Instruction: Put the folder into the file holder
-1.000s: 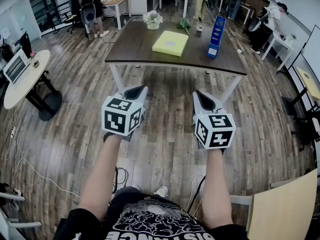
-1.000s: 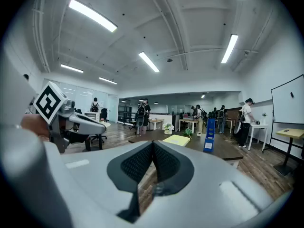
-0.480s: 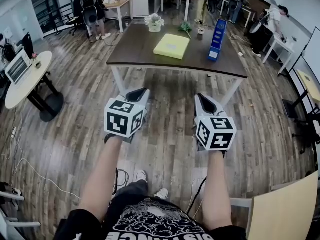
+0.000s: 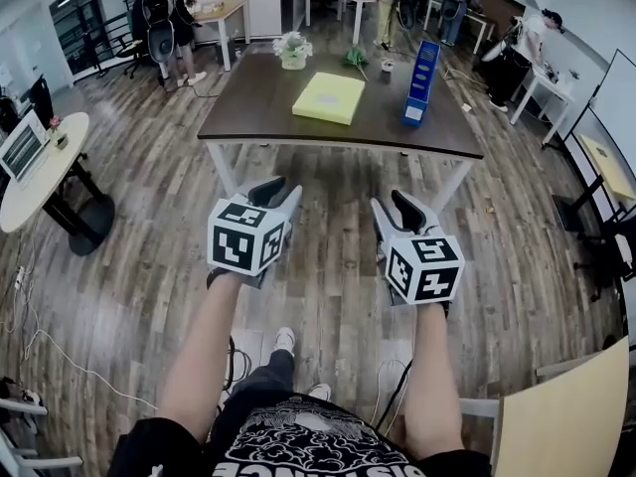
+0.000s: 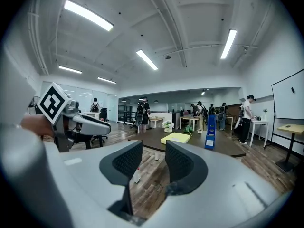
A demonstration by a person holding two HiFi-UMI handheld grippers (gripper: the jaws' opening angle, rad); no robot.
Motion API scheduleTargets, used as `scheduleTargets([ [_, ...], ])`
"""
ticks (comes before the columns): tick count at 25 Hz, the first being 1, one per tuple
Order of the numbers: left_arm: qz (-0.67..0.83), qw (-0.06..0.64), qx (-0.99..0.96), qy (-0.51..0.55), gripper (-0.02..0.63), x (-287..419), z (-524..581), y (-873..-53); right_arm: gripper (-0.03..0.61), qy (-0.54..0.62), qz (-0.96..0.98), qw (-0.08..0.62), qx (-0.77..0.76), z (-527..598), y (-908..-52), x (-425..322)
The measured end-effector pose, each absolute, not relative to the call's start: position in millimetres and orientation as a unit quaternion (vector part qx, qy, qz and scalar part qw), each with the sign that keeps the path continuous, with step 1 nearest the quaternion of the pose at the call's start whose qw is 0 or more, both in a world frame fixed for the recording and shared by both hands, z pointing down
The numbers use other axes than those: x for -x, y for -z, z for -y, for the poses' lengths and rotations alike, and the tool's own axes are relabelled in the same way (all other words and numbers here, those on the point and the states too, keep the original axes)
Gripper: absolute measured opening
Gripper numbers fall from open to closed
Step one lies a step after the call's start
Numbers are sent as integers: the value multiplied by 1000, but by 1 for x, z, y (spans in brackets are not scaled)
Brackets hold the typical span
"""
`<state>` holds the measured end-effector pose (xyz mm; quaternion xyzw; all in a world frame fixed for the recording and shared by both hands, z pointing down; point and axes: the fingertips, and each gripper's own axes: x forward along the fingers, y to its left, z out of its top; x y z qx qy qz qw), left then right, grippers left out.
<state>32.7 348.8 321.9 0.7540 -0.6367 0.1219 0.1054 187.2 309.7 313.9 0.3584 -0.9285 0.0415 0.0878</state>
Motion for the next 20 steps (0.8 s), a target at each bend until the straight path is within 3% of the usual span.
scheduleTargets([
  [6,627,109,-762,-116,183,-18,-317,-323,255,-34,929,95,-356,-285,-314,-165],
  [10,624,114,-764,-116,227,-2,-292,-325,302,-28,934,103,-341,-265,-315,-147],
  [11,623,115,-765,-118,243,3,-286,-326,343,-25,935,106,-337,-260,-315,-142],
  [20,621,118,-766,-119,327,59,-232,-325,408,-27,932,105,-345,-209,-310,-95],
])
